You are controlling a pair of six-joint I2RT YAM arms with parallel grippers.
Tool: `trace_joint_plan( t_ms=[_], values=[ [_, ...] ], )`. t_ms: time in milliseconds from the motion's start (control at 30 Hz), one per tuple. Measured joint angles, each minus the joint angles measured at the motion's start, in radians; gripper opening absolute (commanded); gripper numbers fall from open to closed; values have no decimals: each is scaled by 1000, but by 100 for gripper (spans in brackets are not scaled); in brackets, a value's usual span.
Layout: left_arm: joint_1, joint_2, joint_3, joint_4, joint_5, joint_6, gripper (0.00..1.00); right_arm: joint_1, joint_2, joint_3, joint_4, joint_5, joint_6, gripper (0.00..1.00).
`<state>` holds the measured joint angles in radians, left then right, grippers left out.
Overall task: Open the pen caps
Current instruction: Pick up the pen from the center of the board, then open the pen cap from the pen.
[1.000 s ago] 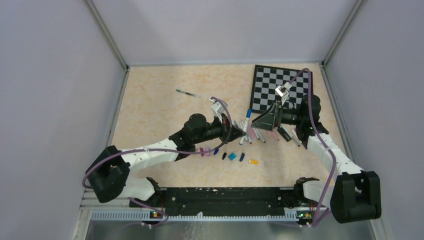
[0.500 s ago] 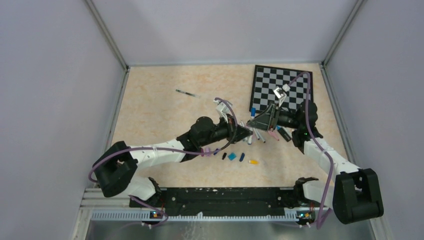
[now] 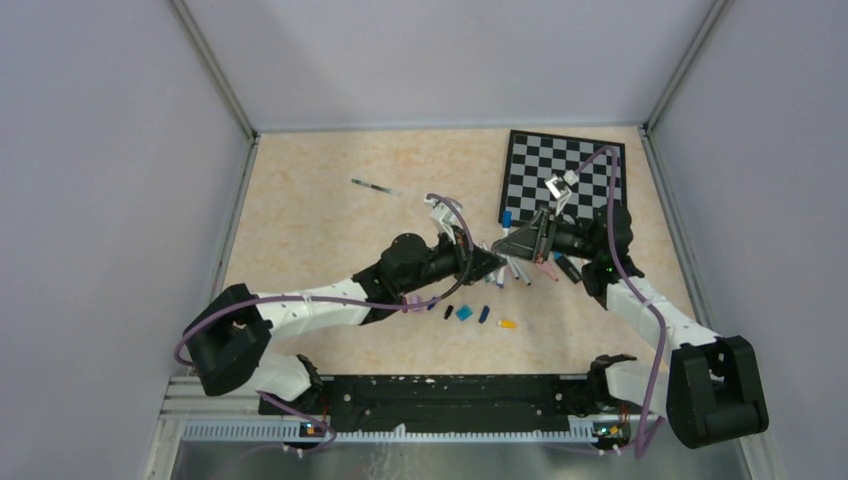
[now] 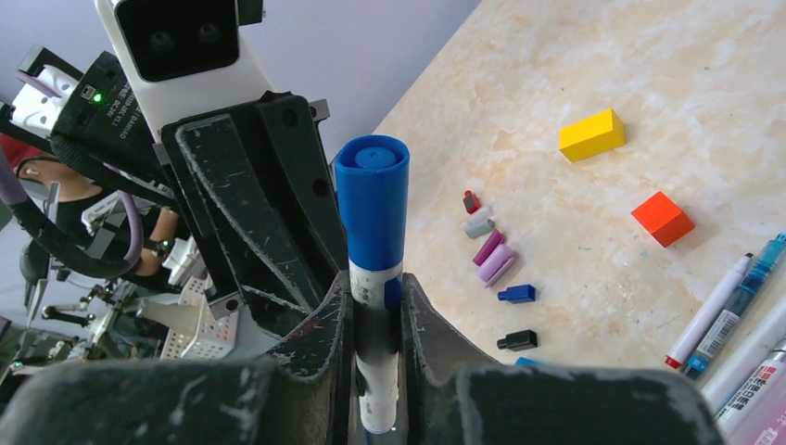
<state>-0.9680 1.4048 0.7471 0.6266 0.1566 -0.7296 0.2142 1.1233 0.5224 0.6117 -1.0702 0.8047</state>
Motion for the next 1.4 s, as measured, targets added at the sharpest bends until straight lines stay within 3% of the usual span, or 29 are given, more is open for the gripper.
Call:
trace_joint_plan(
  t_ms=[267,367,633,933,1033,1233,1400],
  values=[
    [-2,-86,-25,-46,-43,78,69,-3,-1,2,-57,-31,-56,0],
    [-1,-175,-68,-46,-66,124,98,-6,-9,4,-117,-48,-131,0],
    [24,-333,-135,-38,-34,208,99,-7,-47,17,-381,-183,-494,0],
    [53,-208,-119,23,130,167,98,-7,-57,17,-545,-293,-722,0],
    [53,-148,-104,48,164,150,93,-7,-57,17,-556,-305,-741,0],
    [53,-54,-72,164,219,120,68,-7,-57,17,-557,-322,-753,0],
    [54,13,-58,263,265,84,61,-7,-57,17,-555,-325,-752,0]
  ],
)
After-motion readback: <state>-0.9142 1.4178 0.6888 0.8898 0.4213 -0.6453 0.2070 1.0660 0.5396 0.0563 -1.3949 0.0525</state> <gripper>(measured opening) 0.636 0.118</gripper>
